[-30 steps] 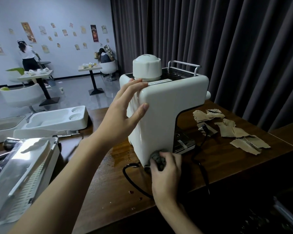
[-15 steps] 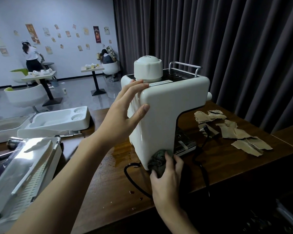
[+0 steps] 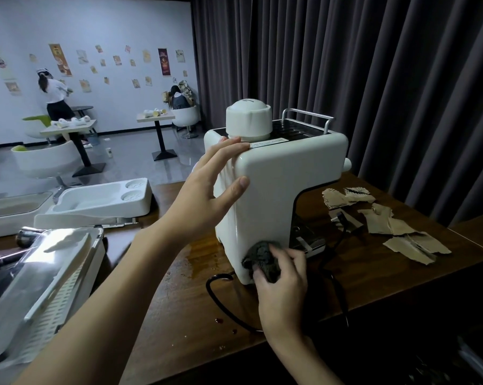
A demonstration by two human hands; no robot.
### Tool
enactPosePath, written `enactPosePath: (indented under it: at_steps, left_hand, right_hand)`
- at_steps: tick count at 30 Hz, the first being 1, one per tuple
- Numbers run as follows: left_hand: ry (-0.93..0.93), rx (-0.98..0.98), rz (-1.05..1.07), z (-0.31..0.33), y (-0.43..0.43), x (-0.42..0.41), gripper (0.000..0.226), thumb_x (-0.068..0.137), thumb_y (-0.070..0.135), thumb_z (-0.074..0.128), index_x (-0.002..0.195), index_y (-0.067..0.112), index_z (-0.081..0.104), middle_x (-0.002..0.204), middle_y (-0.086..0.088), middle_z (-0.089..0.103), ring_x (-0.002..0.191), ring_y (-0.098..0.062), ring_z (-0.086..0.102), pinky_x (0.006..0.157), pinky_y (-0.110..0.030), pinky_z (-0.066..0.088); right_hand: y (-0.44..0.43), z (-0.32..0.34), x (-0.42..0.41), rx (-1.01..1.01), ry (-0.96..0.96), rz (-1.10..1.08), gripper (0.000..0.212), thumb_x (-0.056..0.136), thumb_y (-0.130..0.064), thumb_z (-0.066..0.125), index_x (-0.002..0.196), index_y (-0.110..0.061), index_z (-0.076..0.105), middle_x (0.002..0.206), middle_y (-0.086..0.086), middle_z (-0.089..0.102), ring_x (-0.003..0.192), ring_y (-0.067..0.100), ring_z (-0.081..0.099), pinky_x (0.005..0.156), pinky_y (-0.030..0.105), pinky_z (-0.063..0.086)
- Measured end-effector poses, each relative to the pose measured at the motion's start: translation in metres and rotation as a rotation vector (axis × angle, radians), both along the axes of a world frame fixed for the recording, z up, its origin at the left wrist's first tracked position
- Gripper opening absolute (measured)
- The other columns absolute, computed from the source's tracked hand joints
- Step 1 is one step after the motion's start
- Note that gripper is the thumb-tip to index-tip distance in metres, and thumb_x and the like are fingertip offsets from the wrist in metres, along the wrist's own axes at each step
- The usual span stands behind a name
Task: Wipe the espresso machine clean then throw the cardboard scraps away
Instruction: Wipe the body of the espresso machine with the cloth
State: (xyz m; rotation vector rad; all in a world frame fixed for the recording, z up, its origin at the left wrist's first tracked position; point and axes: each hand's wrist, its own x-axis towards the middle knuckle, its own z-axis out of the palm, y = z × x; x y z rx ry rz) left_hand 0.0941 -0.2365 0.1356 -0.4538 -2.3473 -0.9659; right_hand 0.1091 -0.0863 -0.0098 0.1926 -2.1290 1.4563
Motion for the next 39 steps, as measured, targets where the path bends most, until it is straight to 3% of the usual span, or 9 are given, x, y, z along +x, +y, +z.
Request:
enactPosePath:
  at_steps: [3, 6, 11, 15, 23, 28, 30, 34, 39]
  left_hand:
    - [0.003, -0.008, -0.001, 0.000, 0.000, 0.000, 0.049, 0.098, 0.049, 0.052, 0.144, 0.040, 0.042, 0.155, 0.018, 0.034, 0.150, -0.010, 0.025, 0.118, -0.055, 0.030]
    - [0.009, -0.006, -0.002, -0.001, 0.000, -0.001, 0.048, 0.098, 0.048, 0.052, 0.144, 0.039, 0.042, 0.154, 0.018, 0.034, 0.150, -0.009, 0.025, 0.118, -0.055, 0.030]
    - [0.002, 0.015, -0.019, -0.001, 0.001, -0.001, 0.050, 0.098, 0.047, 0.053, 0.145, 0.035, 0.043, 0.154, 0.016, 0.036, 0.150, -0.007, 0.024, 0.119, -0.053, 0.031]
    - [0.005, 0.016, -0.018, -0.001, 0.002, -0.001, 0.049, 0.098, 0.047, 0.053, 0.144, 0.036, 0.043, 0.154, 0.016, 0.035, 0.150, -0.006, 0.023, 0.119, -0.053, 0.030]
    - [0.003, 0.004, -0.016, 0.000, 0.001, 0.000, 0.047, 0.099, 0.044, 0.054, 0.144, 0.039, 0.043, 0.154, 0.021, 0.034, 0.149, -0.006, 0.024, 0.119, -0.052, 0.030]
    - [0.008, 0.009, -0.017, 0.000, 0.002, 0.000, 0.047, 0.098, 0.046, 0.053, 0.143, 0.040, 0.042, 0.153, 0.022, 0.034, 0.149, -0.006, 0.024, 0.119, -0.051, 0.031]
    - [0.002, 0.009, -0.017, 0.001, 0.001, 0.001, 0.048, 0.097, 0.048, 0.052, 0.143, 0.040, 0.042, 0.153, 0.023, 0.034, 0.149, -0.006, 0.025, 0.119, -0.052, 0.031]
    - [-0.003, 0.002, -0.016, 0.001, 0.001, 0.001, 0.047, 0.097, 0.047, 0.053, 0.143, 0.041, 0.042, 0.153, 0.024, 0.033, 0.149, -0.005, 0.024, 0.119, -0.051, 0.031]
    - [-0.003, 0.007, -0.016, 0.002, 0.002, 0.001, 0.048, 0.097, 0.048, 0.052, 0.143, 0.041, 0.042, 0.153, 0.024, 0.033, 0.149, -0.005, 0.024, 0.120, -0.050, 0.029]
  right_hand:
    - [0.008, 0.009, -0.013, -0.082, 0.006, -0.037, 0.049, 0.076, -0.004, 0.079, 0.122, -0.008, 0.065, 0.118, -0.002, 0.050, 0.113, 0.010, 0.052, 0.089, 0.005, 0.040]
    - [0.004, 0.008, -0.011, -0.115, 0.008, -0.058, 0.049, 0.077, -0.005, 0.079, 0.123, -0.006, 0.064, 0.119, -0.002, 0.049, 0.116, 0.013, 0.051, 0.088, 0.003, 0.036]
    - [0.000, 0.001, -0.007, -0.091, 0.032, 0.021, 0.055, 0.072, -0.020, 0.083, 0.123, -0.008, 0.064, 0.123, -0.009, 0.044, 0.120, 0.005, 0.044, 0.099, 0.025, 0.045]
    - [0.002, 0.003, -0.004, -0.087, 0.024, 0.056, 0.065, 0.071, -0.033, 0.080, 0.128, -0.009, 0.061, 0.132, -0.005, 0.043, 0.121, -0.008, 0.031, 0.102, 0.016, 0.035]
    - [0.014, 0.017, -0.024, -0.140, 0.073, -0.089, 0.045, 0.076, -0.020, 0.080, 0.118, -0.007, 0.068, 0.121, 0.003, 0.052, 0.116, 0.018, 0.053, 0.093, 0.033, 0.053]
    - [-0.010, 0.018, -0.006, 0.001, 0.214, 0.005, 0.043, 0.074, -0.018, 0.081, 0.113, -0.005, 0.069, 0.118, 0.007, 0.055, 0.113, 0.008, 0.050, 0.092, 0.002, 0.040]
    - [-0.008, 0.020, -0.009, 0.016, 0.237, 0.047, 0.045, 0.075, -0.016, 0.080, 0.117, -0.006, 0.066, 0.117, 0.004, 0.054, 0.112, 0.003, 0.047, 0.091, -0.001, 0.037]
    - [0.012, 0.033, -0.031, -0.123, 0.215, -0.036, 0.039, 0.081, -0.014, 0.075, 0.118, -0.010, 0.062, 0.118, -0.005, 0.048, 0.110, 0.005, 0.050, 0.086, 0.008, 0.045]
    - [-0.001, 0.038, -0.022, 0.025, 0.365, -0.026, 0.028, 0.080, -0.015, 0.075, 0.106, -0.007, 0.071, 0.122, 0.013, 0.053, 0.115, 0.020, 0.052, 0.094, 0.021, 0.049]
